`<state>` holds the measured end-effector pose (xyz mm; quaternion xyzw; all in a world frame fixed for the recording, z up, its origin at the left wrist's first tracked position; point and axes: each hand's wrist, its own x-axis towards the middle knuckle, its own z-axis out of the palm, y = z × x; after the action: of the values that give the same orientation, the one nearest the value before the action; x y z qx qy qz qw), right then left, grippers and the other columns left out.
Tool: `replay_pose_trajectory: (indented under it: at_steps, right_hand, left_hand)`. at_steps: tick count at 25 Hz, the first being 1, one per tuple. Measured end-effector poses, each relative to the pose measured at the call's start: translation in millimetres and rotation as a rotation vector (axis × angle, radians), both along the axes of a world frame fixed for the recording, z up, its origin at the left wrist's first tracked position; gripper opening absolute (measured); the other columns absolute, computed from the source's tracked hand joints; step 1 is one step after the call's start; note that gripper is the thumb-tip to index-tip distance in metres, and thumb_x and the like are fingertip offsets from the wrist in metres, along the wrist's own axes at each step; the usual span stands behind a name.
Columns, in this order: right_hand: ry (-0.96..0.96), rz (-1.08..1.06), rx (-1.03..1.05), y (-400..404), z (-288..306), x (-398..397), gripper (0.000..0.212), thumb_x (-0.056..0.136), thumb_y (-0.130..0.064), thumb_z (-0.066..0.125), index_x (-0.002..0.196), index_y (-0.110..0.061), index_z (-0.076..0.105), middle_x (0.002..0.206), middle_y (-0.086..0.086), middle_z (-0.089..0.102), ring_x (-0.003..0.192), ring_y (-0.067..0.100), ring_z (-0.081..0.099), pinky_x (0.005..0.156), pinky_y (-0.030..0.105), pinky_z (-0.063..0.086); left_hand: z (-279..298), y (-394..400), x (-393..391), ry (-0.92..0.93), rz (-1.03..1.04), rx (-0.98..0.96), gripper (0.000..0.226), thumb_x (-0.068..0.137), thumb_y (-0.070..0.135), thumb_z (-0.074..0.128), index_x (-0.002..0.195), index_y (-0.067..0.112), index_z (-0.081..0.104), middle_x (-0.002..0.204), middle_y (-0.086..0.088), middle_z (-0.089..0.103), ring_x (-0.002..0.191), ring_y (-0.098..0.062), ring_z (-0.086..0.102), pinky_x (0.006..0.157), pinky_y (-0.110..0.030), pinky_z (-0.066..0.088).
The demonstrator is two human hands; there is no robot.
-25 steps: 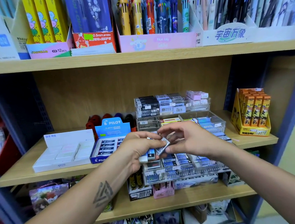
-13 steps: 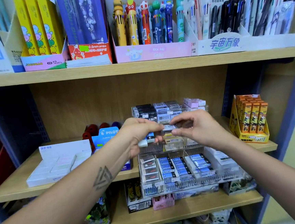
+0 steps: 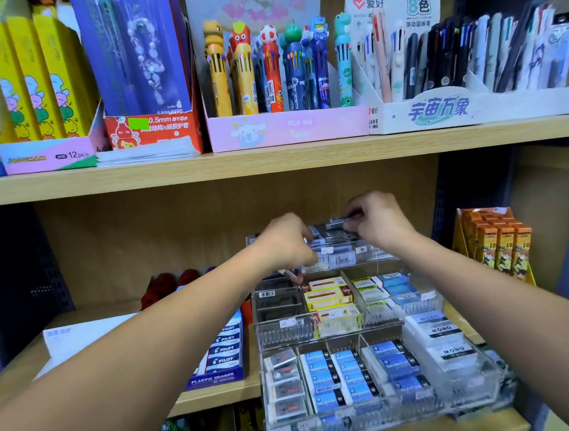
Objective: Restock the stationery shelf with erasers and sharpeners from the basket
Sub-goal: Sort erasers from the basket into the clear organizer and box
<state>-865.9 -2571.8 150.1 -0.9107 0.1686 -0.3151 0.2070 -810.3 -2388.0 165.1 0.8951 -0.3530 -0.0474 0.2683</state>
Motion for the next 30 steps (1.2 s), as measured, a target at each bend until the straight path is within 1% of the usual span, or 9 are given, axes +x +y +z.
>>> replay_pose_trajectory:
  at_steps: [6,10,12,14,17,20,24,27,30]
  right_hand:
    - [0.161,-0.022,-0.098,-3,-5,28,0.016,0.091,-0.015,0.068,0.104,-0.020,0.076,0.108,0.006,0.072,0.094,0.024,0.067,0.085,0.033,0.057]
    - [0.066,-0.047,-0.100,9,-4,8,0.025,0.092,-0.012,0.060,0.110,-0.020,0.075,0.112,0.003,0.072,0.099,0.022,0.067,0.087,0.029,0.054]
    - [-0.045,0.104,0.078,30,-7,-15,0.025,0.090,-0.004,0.059,0.104,-0.017,0.076,0.099,-0.002,0.073,0.093,0.017,0.067,0.079,0.024,0.051]
    - [-0.120,0.351,0.442,58,-12,-42,0.029,0.085,0.010,0.056,0.099,-0.009,0.072,0.088,0.006,0.074,0.082,0.022,0.069,0.071,0.028,0.053]
    - [-0.067,0.570,0.846,94,-27,-77,0.032,0.081,0.015,0.063,0.109,0.000,0.056,0.080,0.017,0.069,0.070,0.028,0.066,0.067,0.036,0.056]
    - [-0.055,0.552,0.893,112,-38,-91,0.035,0.078,0.004,0.078,0.103,-0.003,0.054,0.073,0.013,0.065,0.064,0.028,0.066,0.064,0.035,0.058]
    - [-0.084,0.537,0.926,117,-47,-98,0.033,0.077,0.008,0.077,0.104,0.004,0.060,0.078,0.021,0.062,0.067,0.029,0.067,0.060,0.030,0.057]
    - [-0.076,0.533,0.914,112,-48,-106,0.023,0.080,0.010,0.074,0.100,0.000,0.068,0.081,0.022,0.071,0.067,0.027,0.070,0.063,0.029,0.057]
    - [-0.013,0.490,0.726,104,-48,-111,0.021,0.083,0.005,0.074,0.099,-0.008,0.073,0.091,0.014,0.075,0.080,0.025,0.074,0.078,0.032,0.059]
  left_hand:
    - [0,-5,3,0.012,0.012,-0.024,0.041,0.080,0.003,0.072,0.120,-0.001,0.067,0.102,-0.015,0.069,0.068,-0.026,0.074,0.067,-0.041,0.063]
    - [3,2,-2,0.133,0.031,-0.335,0.016,0.083,0.003,0.072,0.098,0.005,0.071,0.097,-0.009,0.068,0.062,-0.022,0.072,0.061,-0.033,0.062]
    - [-3,7,-12,0.293,0.032,-0.587,0.005,0.084,-0.002,0.070,0.089,-0.002,0.067,0.075,-0.015,0.067,0.047,-0.021,0.064,0.048,-0.028,0.055]
    - [-16,11,-22,0.430,0.055,-0.753,0.009,0.085,0.000,0.071,0.082,0.000,0.063,0.060,-0.015,0.062,0.044,-0.023,0.058,0.049,-0.029,0.049]
    - [-37,13,-32,0.525,0.163,-0.827,0.020,0.073,0.020,0.080,0.072,0.014,0.061,0.070,-0.011,0.060,0.070,-0.025,0.056,0.070,-0.036,0.047]
    - [-49,17,-44,0.676,0.213,-0.922,0.021,0.081,0.026,0.074,0.074,0.017,0.056,0.076,-0.011,0.059,0.078,-0.027,0.055,0.071,-0.038,0.045]
    - [-57,31,-62,0.809,0.178,-0.948,0.021,0.101,0.029,0.057,0.089,0.014,0.051,0.072,-0.011,0.056,0.060,-0.023,0.055,0.055,-0.035,0.051]
    - [-61,49,-70,0.795,0.105,-0.870,0.027,0.102,0.034,0.055,0.089,0.009,0.056,0.072,-0.015,0.059,0.057,-0.023,0.058,0.064,-0.046,0.057]
    - [-60,68,-75,0.680,0.020,-0.723,0.026,0.099,0.024,0.060,0.083,0.004,0.062,0.066,-0.013,0.058,0.049,-0.019,0.049,0.050,-0.024,0.045]
